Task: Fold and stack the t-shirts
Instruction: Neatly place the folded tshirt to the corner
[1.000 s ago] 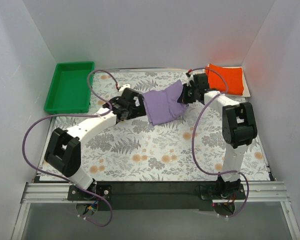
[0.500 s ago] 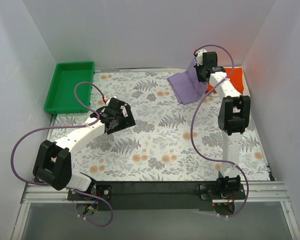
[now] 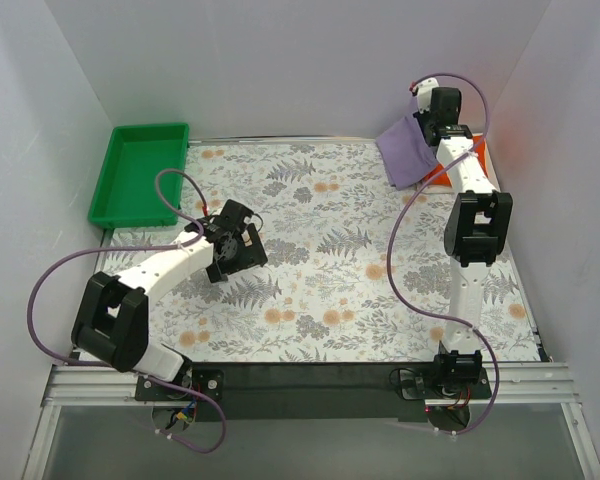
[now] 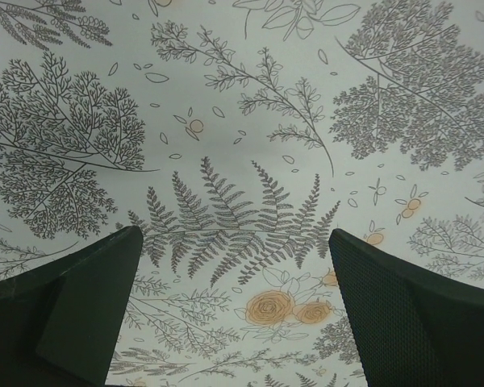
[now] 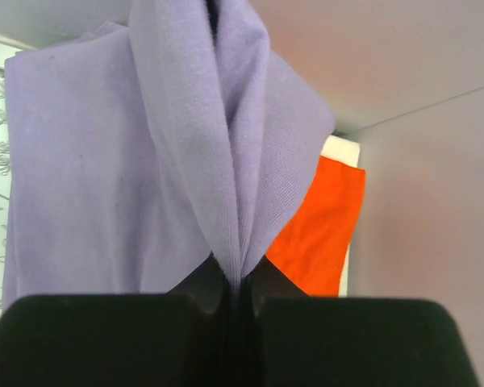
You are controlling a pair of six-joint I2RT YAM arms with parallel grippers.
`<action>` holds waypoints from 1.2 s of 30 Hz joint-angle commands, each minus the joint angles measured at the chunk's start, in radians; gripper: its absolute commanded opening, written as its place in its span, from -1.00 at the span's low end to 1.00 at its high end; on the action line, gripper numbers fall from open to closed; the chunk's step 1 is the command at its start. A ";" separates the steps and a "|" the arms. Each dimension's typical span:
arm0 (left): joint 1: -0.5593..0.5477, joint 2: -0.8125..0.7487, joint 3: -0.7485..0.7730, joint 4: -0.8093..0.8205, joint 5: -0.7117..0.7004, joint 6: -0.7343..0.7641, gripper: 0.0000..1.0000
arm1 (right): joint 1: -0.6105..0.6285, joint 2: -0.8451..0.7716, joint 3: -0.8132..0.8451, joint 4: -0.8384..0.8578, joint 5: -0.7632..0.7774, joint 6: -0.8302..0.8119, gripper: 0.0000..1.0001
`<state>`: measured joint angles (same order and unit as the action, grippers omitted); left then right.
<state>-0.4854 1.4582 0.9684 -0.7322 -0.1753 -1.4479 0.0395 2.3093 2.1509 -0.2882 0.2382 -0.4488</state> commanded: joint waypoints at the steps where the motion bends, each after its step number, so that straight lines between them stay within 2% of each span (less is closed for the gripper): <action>1: 0.007 0.020 0.049 -0.045 -0.015 -0.006 0.88 | -0.027 -0.025 0.061 0.130 0.026 -0.041 -0.97; 6: 0.007 0.050 0.064 -0.039 -0.010 0.003 0.88 | -0.076 -0.074 0.034 0.142 -0.026 -0.036 -0.97; 15: 0.007 0.106 0.092 -0.039 0.007 0.015 0.88 | -0.164 -0.067 -0.003 0.156 -0.040 -0.027 -0.97; 25: 0.007 0.140 0.107 -0.052 0.016 0.029 0.88 | -0.216 0.053 -0.005 0.224 -0.028 -0.073 -0.93; 29: 0.007 0.143 0.104 -0.053 0.020 0.029 0.88 | -0.219 0.096 -0.014 0.259 -0.010 -0.087 -0.73; 33: 0.007 0.146 0.102 -0.055 0.023 0.029 0.88 | -0.217 0.124 -0.022 0.319 0.105 -0.065 -0.04; 36: 0.007 0.136 0.098 -0.056 0.022 0.026 0.88 | -0.208 0.101 -0.026 0.322 0.176 -0.041 0.10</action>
<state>-0.4854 1.6016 1.0428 -0.7788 -0.1642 -1.4277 -0.1688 2.4550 2.1197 -0.0780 0.2970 -0.5060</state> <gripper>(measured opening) 0.939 0.531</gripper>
